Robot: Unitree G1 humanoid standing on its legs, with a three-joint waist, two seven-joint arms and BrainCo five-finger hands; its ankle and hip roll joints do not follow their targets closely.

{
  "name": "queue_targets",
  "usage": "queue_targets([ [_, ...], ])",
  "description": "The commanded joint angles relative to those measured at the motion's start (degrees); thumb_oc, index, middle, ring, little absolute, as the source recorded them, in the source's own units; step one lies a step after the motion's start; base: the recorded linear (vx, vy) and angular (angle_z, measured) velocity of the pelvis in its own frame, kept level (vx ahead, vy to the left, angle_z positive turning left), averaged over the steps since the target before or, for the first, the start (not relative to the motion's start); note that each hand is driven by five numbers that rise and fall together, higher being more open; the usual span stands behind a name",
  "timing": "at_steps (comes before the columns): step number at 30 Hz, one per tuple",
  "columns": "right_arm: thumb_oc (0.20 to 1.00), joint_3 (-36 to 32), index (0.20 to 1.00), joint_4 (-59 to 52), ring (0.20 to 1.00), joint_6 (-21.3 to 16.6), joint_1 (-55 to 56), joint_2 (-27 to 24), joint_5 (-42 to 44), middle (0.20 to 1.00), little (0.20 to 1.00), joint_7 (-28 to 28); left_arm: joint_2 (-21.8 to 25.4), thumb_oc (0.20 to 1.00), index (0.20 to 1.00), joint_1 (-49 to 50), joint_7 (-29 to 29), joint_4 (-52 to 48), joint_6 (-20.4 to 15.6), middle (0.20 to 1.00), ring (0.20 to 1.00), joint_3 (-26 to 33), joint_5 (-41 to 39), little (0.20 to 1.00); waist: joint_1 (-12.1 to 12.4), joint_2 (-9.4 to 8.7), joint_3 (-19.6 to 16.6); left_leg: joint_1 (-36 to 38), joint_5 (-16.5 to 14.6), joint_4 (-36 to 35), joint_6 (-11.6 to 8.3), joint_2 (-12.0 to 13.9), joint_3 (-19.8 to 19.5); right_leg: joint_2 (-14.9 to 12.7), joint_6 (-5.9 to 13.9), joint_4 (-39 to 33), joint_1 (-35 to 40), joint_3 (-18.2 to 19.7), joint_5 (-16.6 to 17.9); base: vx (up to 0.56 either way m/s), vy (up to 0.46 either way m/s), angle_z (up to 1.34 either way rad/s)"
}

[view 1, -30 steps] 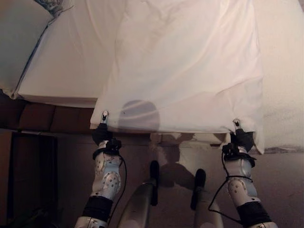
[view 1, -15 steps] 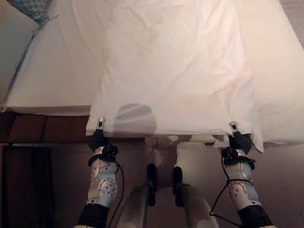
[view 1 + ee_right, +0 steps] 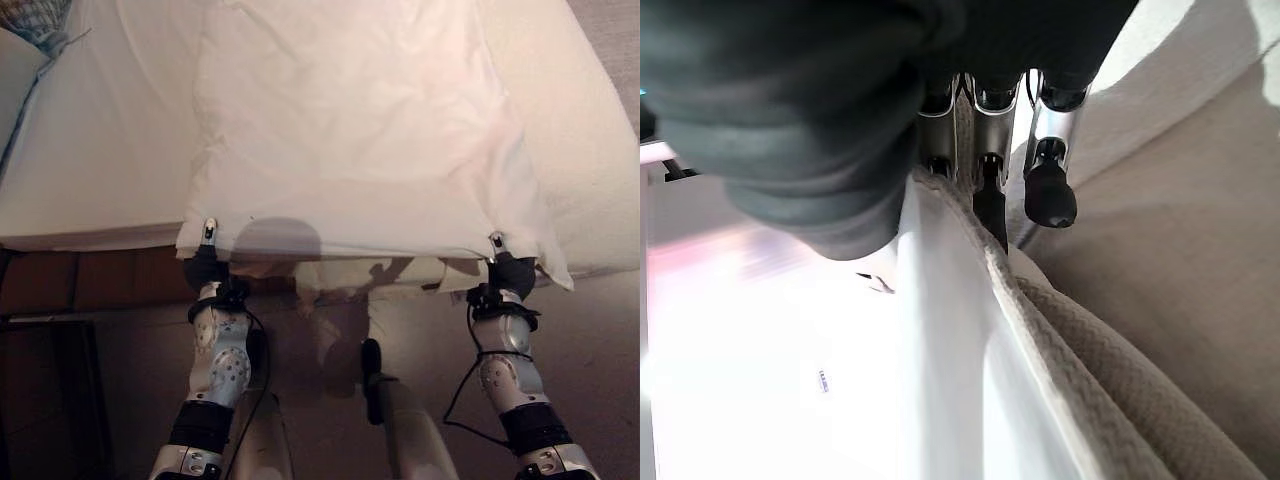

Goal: Make the bed

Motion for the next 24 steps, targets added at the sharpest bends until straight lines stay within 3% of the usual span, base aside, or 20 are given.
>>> queue_targets([
  [1, 0.2, -6.3, 0.2, -3.8, 0.2, -3.1, 1.8, -3.0, -1.9, 0.2, 0.2, -0.7, 5.1, 0.2, 0.2, 1.1, -0.4, -4.9, -6.3, 0.2, 0.2, 6.5, 0.1, 0.2, -0.2, -2.27, -3.3, -5.3, -1.4, 7.9, 2.57, -7.6, 3.7, -11.2, 9.02, -15.4, 4.9, 4.0, 12.7, 0.04, 0.415, 0.19],
  [4, 0.2, -6.3, 0.2, -2.9, 0.2, -2.5, 2.2, -2.9, -2.3, 0.2, 0.2, 0.0, 5.6, 0.2, 0.2, 2.0, -0.8, -4.6, -6.2, 0.2, 0.2, 6.6, 0.2, 0.2, 0.0, -2.16, -3.5, -5.1, -3.5, 9.5, 4.29, -9.5, 4.8, -13.5, 8.08, -18.2, 6.1, 3.9, 15.6, 0.1, 0.483, 0.1],
  [5, 0.2, -5.0, 0.2, -1.5, 0.2, -2.2, 1.3, -2.1, -2.0, 0.2, 0.2, 0.7, 6.4, 0.2, 0.2, 3.4, -0.5, -4.6, -6.3, 0.2, 0.2, 7.6, 0.2, 0.2, 1.5, -2.55, -3.4, -3.5, -4.0, 8.6, 4.54, -8.7, 6.5, -12.1, 7.45, -16.9, 5.3, -2.9, 14.5, 0.07, 0.335, -0.27],
  [6, 0.2, -5.0, 0.2, -1.5, 0.2, -2.2, 1.2, -2.0, -1.9, 0.2, 0.2, 0.7, 6.4, 0.2, 0.2, 3.3, -0.5, -4.6, -6.3, 0.2, 0.2, 7.6, 0.2, 0.2, 1.4, -2.62, -3.4, -3.6, -3.8, 8.5, 4.57, -8.8, 6.5, -12.2, 7.46, -16.9, 5.2, -2.9, 14.6, 0.05, 0.339, -0.66],
  [7, 0.2, -3.2, 0.2, 1.1, 0.2, -1.9, 0.3, -2.4, -1.4, 0.2, 0.2, 0.7, 6.0, 0.2, 0.2, 3.1, -0.1, -4.1, -6.2, 0.2, 0.2, 7.6, -0.4, 0.2, 1.0, -2.8, -3.1, -1.5, -3.2, 5.7, 4.83, -9.8, 6.6, -6.7, 6.11, -13.0, 3.8, -2.9, 10.5, 0.0, 0.138, -0.67],
  [8, 0.2, -3.2, 0.2, 1.1, 0.2, -2.0, 0.2, -2.5, -1.4, 0.2, 0.2, 0.7, 6.0, 0.2, 0.2, 3.0, -0.1, -4.1, -6.2, 0.2, 0.2, 7.6, -0.4, 0.2, 1.0, -2.88, -3.1, -1.6, -3.0, 5.6, 4.84, -9.9, 6.7, -6.8, 6.1, -12.9, 3.6, -2.9, 10.5, 0.0, 0.223, -0.63],
  [9, 0.2, -2.0, 0.2, 2.4, 0.2, -1.6, -1.8, -1.8, 0.2, 0.2, 0.2, 0.3, 5.4, 0.2, 0.2, 1.6, 1.0, -3.1, -5.6, 0.2, 0.2, 7.2, -0.1, 0.2, 1.0, -2.52, -2.6, -1.0, -2.4, 4.4, 4.82, -10.5, 6.6, -5.2, 5.26, -12.4, 2.2, -1.8, 9.2, 0.0, 0.085, -0.24],
  [12, 0.2, 0.1, 0.2, 4.5, 0.2, -0.9, -6.2, -2.3, 0.5, 0.2, 0.2, -0.3, 5.1, 0.2, 0.2, -0.9, 2.1, -1.1, -5.4, 0.2, 0.2, 6.6, 0.1, 0.2, 2.0, -2.08, -1.4, -1.3, -3.1, 5.8, 4.83, -10.3, 7.4, -6.4, 5.51, -11.8, 1.7, -1.0, 9.8, 0.0, 0.031, -0.06],
  [15, 0.2, 1.5, 0.2, 4.1, 0.2, -1.1, -8.5, -2.3, 1.9, 0.2, 0.2, -1.2, 4.8, 0.2, 0.2, -2.9, 2.8, -0.6, -5.0, 0.2, 0.2, 5.7, -1.2, 0.2, 2.0, -2.24, -1.7, -1.7, -2.7, 5.3, 4.92, -10.3, 7.8, -5.9, 5.83, -12.0, 1.6, -0.3, 10.3, -0.01, -0.059, -0.02],
  [19, 0.2, 4.0, 0.2, 8.9, 0.2, 0.4, -17.8, -6.5, 2.2, 0.2, 0.2, -2.7, 7.2, 0.2, 0.2, -12.1, 4.7, 4.2, -4.5, 0.2, 0.2, 4.1, -2.4, 0.2, 1.8, -2.0, -2.9, -3.3, -2.1, 5.3, 4.61, -10.0, 7.9, -6.1, 6.16, -12.8, 1.2, -0.7, 10.7, -0.01, -0.071, -0.01],
  [24, 0.2, 4.6, 0.2, 3.0, 0.2, -0.9, -21.9, -9.0, 1.9, 0.2, 0.2, -2.3, 10.6, 0.2, 0.2, -17.7, 5.4, 2.2, -5.7, 0.2, 0.2, 5.1, -1.9, 0.2, 1.3, -1.99, -3.6, -4.0, -3.0, 6.7, 4.98, -10.4, 7.7, -6.6, 6.78, -11.9, 0.6, -0.9, 10.5, 0.0, 0.002, 0.03],
])
